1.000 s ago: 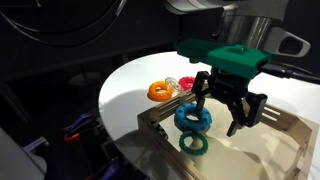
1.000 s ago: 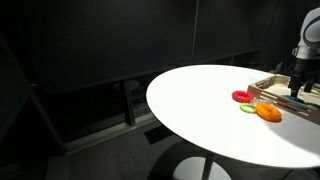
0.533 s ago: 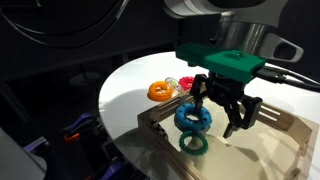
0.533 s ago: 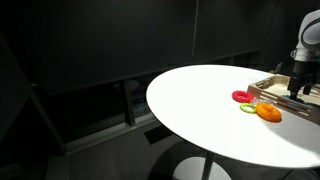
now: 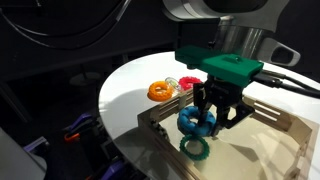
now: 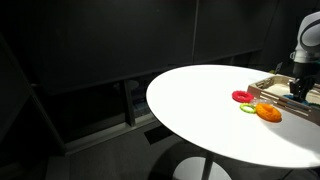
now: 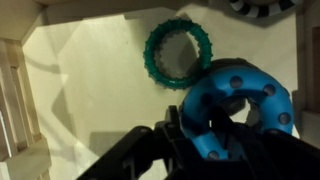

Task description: Remove the blue ring from the crate and put it on the pile of rings on the left

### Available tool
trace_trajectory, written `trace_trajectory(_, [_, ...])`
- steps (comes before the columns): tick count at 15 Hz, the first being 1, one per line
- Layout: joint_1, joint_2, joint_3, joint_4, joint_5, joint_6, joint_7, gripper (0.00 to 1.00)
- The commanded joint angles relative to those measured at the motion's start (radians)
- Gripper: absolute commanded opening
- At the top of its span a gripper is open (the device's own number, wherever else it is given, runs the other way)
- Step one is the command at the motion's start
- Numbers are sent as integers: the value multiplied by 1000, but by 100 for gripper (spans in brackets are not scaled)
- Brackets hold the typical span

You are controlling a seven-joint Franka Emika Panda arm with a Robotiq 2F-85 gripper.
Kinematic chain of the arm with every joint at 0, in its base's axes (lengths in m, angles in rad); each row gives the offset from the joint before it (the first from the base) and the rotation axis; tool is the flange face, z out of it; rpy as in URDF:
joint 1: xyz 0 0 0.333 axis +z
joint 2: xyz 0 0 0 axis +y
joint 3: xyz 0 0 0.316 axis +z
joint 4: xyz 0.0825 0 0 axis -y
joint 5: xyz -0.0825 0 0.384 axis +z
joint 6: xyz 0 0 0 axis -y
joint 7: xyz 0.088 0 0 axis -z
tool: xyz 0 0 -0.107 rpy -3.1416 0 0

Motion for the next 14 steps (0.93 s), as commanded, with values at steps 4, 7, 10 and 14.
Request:
trace_trajectory(4, [-6,-30,3,-5,24,-10,-3,11])
trace_trajectory(7, [-2,-62,3,-14,25,-21,11,11])
trace_trajectory(10, [3,-92,3,-18,22,-26,27,11])
trace_trajectory(14, [13,-137,10,-33,25,-28,32,11])
